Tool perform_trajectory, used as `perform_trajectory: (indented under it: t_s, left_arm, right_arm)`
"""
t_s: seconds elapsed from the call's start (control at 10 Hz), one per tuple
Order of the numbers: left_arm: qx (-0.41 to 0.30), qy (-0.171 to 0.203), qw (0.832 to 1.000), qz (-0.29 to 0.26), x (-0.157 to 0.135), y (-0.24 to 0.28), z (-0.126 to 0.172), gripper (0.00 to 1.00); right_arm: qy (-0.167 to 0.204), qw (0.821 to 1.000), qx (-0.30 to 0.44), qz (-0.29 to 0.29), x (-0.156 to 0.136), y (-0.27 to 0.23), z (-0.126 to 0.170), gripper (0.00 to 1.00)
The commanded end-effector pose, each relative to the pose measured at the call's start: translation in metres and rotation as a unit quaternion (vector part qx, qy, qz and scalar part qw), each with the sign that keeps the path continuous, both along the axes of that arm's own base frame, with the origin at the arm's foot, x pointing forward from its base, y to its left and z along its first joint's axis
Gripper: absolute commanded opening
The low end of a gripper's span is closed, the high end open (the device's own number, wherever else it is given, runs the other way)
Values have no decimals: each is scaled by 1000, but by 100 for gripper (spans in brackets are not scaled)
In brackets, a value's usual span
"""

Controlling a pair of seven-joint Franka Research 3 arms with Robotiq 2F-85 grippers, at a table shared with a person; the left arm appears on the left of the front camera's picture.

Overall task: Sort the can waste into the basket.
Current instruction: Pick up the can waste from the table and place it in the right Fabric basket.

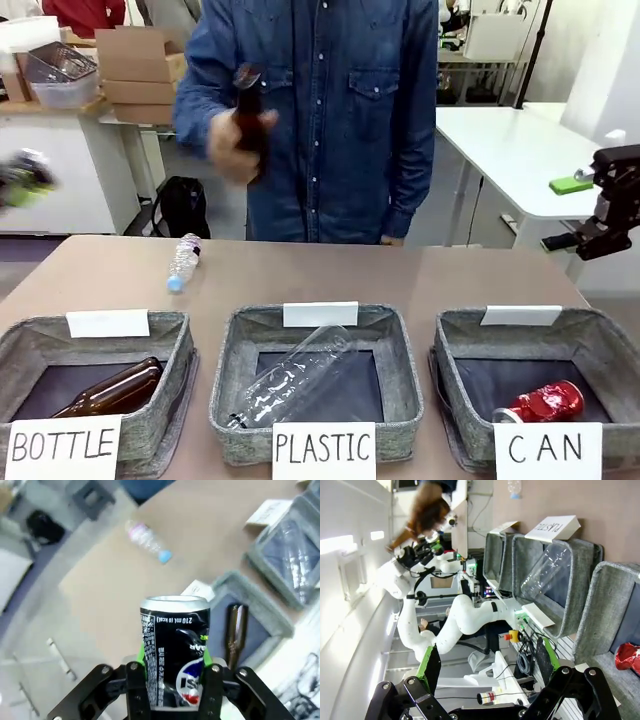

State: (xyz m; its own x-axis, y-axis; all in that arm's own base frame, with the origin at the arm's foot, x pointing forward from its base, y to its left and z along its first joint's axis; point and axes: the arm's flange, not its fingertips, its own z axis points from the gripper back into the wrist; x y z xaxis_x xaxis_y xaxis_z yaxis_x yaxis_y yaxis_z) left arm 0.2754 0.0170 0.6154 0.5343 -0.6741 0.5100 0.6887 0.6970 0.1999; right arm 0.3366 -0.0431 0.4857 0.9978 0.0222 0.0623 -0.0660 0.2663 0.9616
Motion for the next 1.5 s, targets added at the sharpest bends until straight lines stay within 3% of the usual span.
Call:
perform_trajectory:
  t_s: [0.0,0.3,0.7,1.0,1.1,1.3,1.4]
  left_arm:
    - [14,15,999,49,-59,56,36,41]
    - [-56,-48,995,72,-122,101,48,41]
    - [-62,-60,995,55,-135,87,39,41]
    - [-62,-88,994,-5,-125,37,43,41]
    - [-71,-96,993,-1,-113,6,42,41]
    - [-79,-101,989,-80,-69,-88,31,41]
    - [-94,-89,983,-129,-48,-129,24,41]
  right_arm:
    - [-9,1000,1,5,1,0,2,100]
    - [-9,1000,1,5,1,0,2,100]
    - [-9,1000,1,5,1,0,2,100]
    - [-9,1000,1,5,1,0,2,100]
    - [-9,1000,1,5,1,0,2,100]
    - [0,1000,0,0,0,0,0,100]
    - [4,999,-36,-11,-24,-16,18,100]
